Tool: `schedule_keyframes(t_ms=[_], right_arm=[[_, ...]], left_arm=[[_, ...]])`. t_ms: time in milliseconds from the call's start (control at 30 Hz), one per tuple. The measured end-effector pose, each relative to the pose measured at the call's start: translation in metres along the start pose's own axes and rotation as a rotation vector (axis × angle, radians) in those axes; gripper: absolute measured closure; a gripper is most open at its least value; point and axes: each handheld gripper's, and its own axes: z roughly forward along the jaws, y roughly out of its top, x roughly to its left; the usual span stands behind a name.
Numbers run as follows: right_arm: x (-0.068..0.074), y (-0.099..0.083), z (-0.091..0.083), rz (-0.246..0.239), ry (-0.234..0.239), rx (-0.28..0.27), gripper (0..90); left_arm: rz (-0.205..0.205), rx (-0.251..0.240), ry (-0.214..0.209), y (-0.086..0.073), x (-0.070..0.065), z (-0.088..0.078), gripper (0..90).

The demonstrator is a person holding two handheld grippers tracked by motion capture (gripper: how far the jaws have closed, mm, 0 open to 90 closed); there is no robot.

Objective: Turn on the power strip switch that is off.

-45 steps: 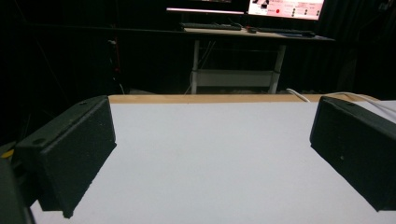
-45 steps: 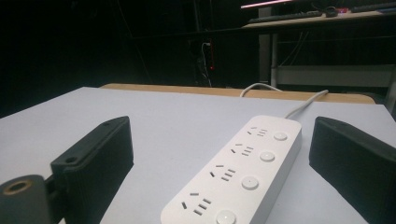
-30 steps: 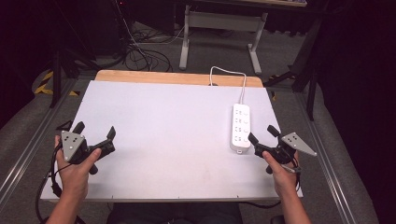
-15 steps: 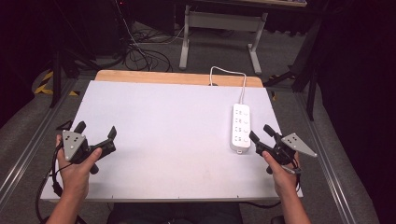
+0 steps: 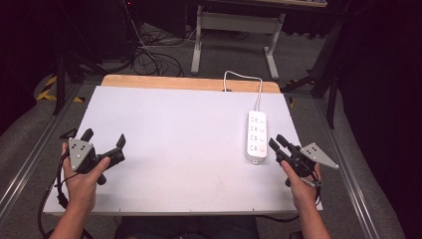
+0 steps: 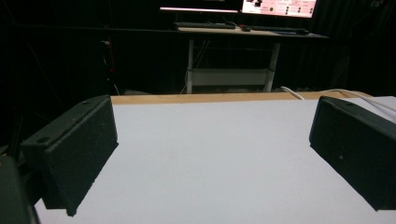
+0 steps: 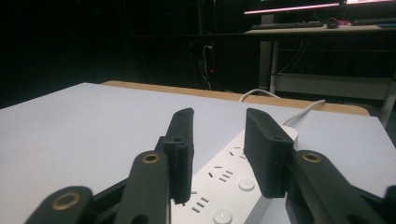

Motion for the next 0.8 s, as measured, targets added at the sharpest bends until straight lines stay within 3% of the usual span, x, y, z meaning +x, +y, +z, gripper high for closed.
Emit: schedule_keyframes(t_ms=[233, 367, 567, 800], right_arm=[[0.000, 0.002, -0.003, -0.007, 0.005, 0.005, 78.5], [0.002, 0.004, -0.004, -0.026, 0.020, 0.039, 89.9], [0.004, 0.008, -0.002, -0.026, 0.049, 0.075, 90.0], [0.007, 0.031, 0.010, 0.006, 0.056, 0.154, 90.0]], left_arm=[[0.005, -0.001, -0.003, 0.000, -0.001, 0.000, 2.0], [0.004, 0.001, -0.002, 0.000, 0.000, 0.000, 2.2], [0.008, 0.000, -0.002, -0.001, 0.000, 0.000, 2.3], [0.006, 0.006, 0.005, -0.001, 0.002, 0.000, 2.4]])
